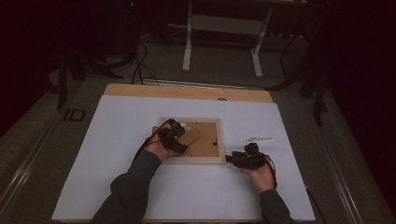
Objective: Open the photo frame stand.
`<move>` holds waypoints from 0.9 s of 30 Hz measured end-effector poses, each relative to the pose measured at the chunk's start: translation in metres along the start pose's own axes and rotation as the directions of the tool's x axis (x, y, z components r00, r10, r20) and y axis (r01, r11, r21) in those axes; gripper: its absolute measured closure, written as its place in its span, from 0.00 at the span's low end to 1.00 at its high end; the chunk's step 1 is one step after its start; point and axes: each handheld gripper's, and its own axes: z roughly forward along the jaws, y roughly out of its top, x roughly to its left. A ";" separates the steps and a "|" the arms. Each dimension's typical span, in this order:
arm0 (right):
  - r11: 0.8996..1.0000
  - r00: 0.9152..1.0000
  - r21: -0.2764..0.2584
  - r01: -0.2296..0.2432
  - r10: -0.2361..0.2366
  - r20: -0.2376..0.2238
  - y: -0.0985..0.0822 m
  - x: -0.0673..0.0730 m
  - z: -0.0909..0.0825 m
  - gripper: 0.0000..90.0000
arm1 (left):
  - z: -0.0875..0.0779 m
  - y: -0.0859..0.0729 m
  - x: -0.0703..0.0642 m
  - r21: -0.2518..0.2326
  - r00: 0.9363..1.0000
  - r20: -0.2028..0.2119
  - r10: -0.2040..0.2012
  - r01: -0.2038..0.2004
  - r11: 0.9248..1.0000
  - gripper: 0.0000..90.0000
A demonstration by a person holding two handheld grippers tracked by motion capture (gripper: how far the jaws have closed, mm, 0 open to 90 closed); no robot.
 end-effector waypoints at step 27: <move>0.999 1.000 -0.042 -0.011 0.011 0.011 0.019 0.001 0.000 0.60 | -0.012 -0.006 -0.018 -0.066 0.992 -0.115 0.057 -0.065 0.996 0.42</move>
